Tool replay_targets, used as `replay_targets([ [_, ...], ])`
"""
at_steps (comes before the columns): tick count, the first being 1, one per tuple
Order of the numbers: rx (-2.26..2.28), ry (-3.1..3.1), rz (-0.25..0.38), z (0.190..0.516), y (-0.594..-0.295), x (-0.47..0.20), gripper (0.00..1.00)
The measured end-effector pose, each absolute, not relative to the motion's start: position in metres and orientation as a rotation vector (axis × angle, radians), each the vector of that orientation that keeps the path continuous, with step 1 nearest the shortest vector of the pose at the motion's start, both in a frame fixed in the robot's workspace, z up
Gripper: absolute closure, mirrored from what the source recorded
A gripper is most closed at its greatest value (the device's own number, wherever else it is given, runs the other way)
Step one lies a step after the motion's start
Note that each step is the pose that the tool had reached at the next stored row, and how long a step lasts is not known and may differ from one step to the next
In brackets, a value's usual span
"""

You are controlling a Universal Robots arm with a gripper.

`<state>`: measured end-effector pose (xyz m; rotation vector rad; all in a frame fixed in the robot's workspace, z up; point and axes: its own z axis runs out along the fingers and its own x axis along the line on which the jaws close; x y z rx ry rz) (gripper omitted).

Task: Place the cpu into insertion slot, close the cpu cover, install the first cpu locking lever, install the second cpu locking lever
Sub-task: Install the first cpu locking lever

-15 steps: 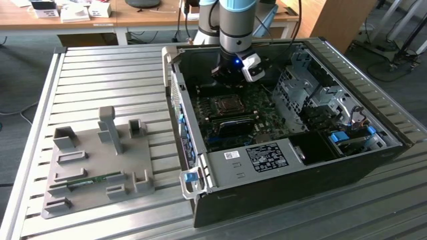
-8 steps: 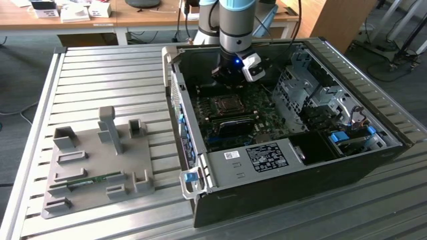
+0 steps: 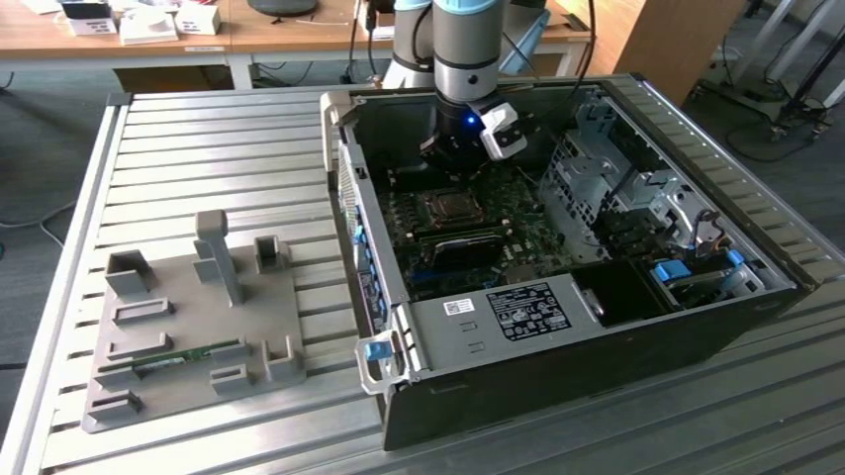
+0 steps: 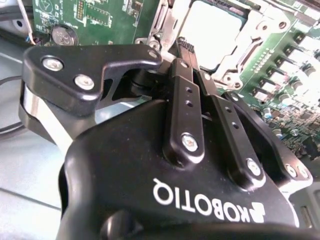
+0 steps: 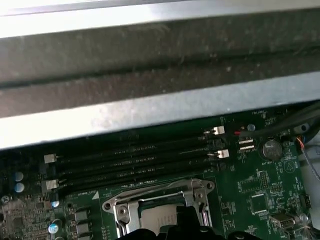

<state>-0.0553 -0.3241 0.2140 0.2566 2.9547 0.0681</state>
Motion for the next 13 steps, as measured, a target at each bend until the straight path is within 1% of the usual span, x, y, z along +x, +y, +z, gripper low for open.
replay_targets([
  [13, 0.269, 3.069, 0.052, 0.2121, -0.3241, -0.0539, 0.89],
])
